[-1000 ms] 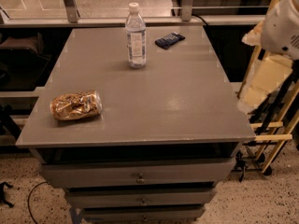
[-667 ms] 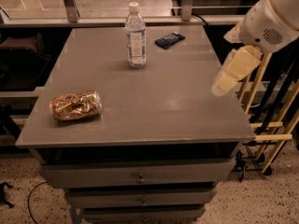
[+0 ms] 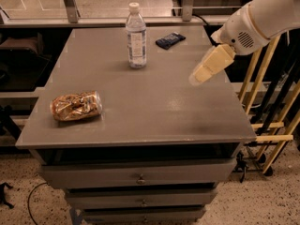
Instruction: Move blue plastic bottle near orange can
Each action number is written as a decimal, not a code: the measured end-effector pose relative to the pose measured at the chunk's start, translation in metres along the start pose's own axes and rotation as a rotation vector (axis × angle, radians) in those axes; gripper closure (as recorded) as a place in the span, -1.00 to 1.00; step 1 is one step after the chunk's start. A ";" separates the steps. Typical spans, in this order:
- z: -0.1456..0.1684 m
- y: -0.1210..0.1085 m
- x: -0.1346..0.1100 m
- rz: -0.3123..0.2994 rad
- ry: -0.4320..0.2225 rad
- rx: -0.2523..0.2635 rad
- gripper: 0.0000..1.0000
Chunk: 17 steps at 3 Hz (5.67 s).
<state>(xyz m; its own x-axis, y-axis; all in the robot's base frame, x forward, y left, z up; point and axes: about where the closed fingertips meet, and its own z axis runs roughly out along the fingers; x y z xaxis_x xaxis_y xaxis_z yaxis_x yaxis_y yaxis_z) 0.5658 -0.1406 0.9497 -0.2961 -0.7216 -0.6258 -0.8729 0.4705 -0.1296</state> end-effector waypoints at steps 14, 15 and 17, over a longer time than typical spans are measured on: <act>0.094 -0.026 -0.186 -0.019 -0.824 -0.169 1.00; 0.075 0.019 -0.187 -0.058 -0.844 -0.285 1.00; 0.078 0.025 -0.187 -0.061 -0.844 -0.309 1.00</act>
Offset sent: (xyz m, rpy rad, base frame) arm 0.0538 0.0972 -0.0025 0.2380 -0.2260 0.0963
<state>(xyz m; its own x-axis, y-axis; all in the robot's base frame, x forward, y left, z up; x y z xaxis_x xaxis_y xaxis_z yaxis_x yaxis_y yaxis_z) 0.6296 0.0458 1.0036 0.0313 -0.0703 -0.9970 -0.9792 0.1980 -0.0447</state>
